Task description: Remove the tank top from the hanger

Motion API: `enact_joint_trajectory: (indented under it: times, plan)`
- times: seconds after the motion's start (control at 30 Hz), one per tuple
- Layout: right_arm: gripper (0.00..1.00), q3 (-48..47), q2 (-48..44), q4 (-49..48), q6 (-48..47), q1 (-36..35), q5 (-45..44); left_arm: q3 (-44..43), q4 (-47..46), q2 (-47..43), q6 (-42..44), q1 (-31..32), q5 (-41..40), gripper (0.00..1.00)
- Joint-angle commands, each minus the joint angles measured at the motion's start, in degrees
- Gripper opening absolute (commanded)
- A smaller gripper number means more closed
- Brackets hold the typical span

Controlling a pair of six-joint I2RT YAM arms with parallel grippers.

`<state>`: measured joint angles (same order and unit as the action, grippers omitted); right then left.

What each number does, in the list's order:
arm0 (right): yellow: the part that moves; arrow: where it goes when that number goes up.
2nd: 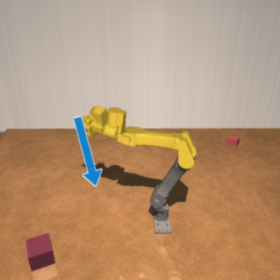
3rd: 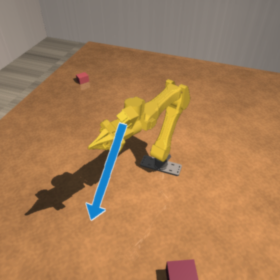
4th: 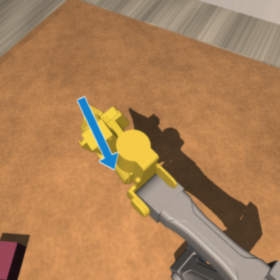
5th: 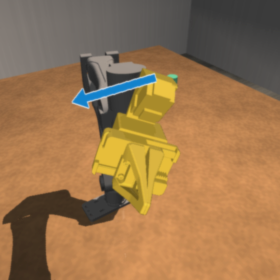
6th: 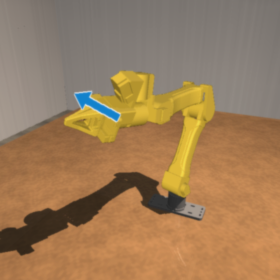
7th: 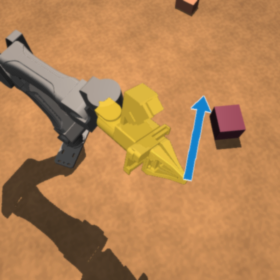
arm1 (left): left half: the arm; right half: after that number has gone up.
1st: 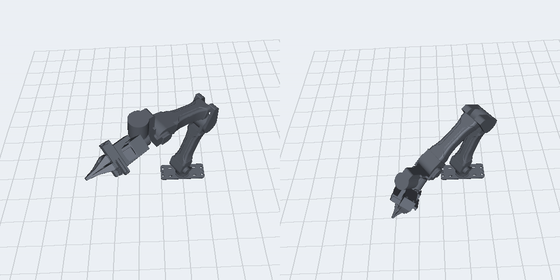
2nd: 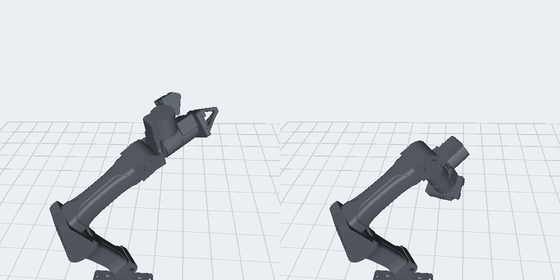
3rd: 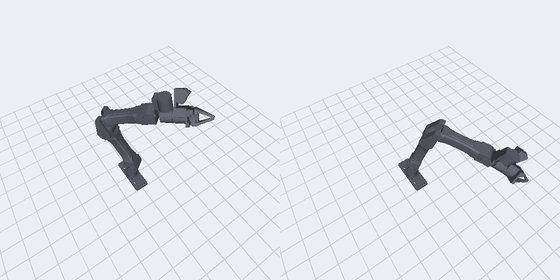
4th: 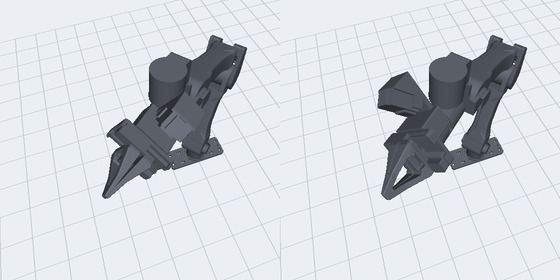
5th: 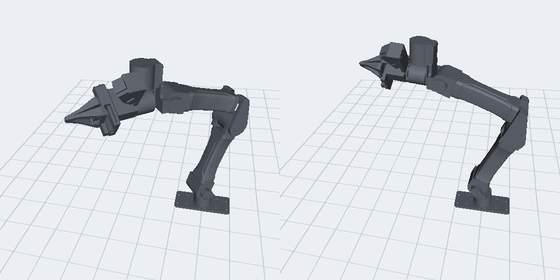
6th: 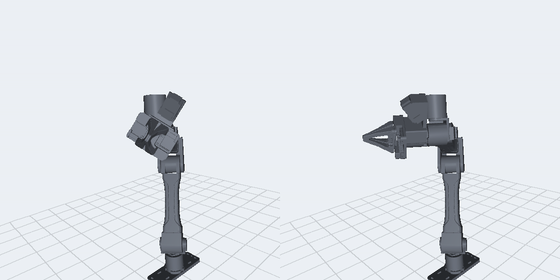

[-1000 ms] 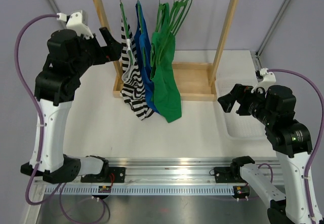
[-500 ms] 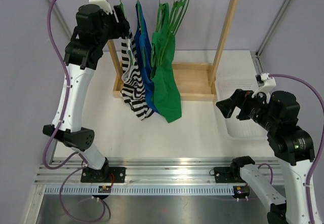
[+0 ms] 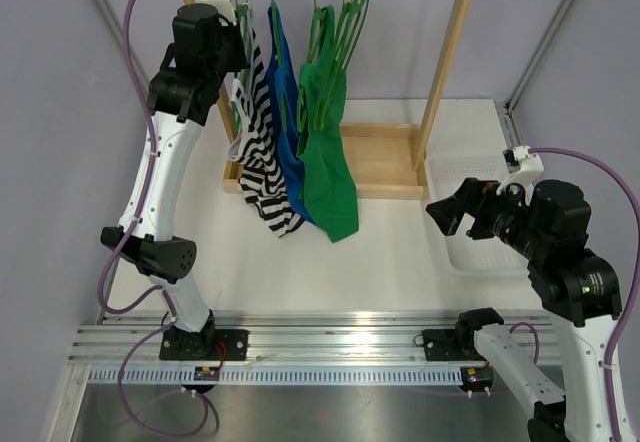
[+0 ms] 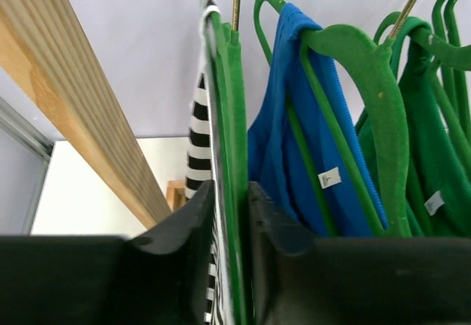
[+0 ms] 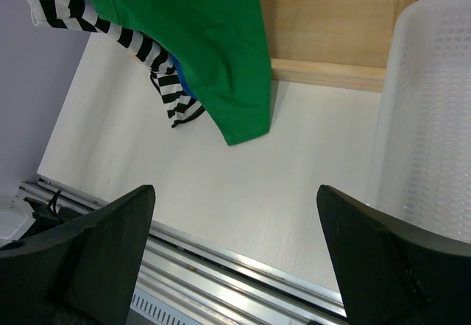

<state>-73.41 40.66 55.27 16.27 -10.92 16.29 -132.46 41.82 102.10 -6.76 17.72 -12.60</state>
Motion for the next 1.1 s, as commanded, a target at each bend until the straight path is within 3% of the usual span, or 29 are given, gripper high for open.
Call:
enact_joint_trajectory:
  times: [0.0,0.07,0.2,0.77,1.07]
  plan:
    - [0.99,0.28,-0.06,-1.39,-0.01,-0.16,1.99,-3.59,-2.54,-0.15,1.67,0.21,-2.87,0.21]
    - [0.99,0.28,0.03,-1.3,-0.1,-0.07,1.99,-4.12,-2.54,-0.15,1.49,0.21,-3.04,0.1]
    - [0.99,0.28,0.12,-1.56,-0.01,-0.16,2.07,-5.52,-2.19,-0.59,1.14,0.48,-3.39,0.0]
    - [0.99,1.07,0.03,-3.32,1.13,-0.16,3.66,-2.01,-4.21,-10.26,-1.05,1.53,-4.27,0.0]
    - [0.99,0.55,0.2,-4.99,1.3,-0.16,6.11,9.32,0.35,-20.71,-5.97,1.53,-1.9,0.0]
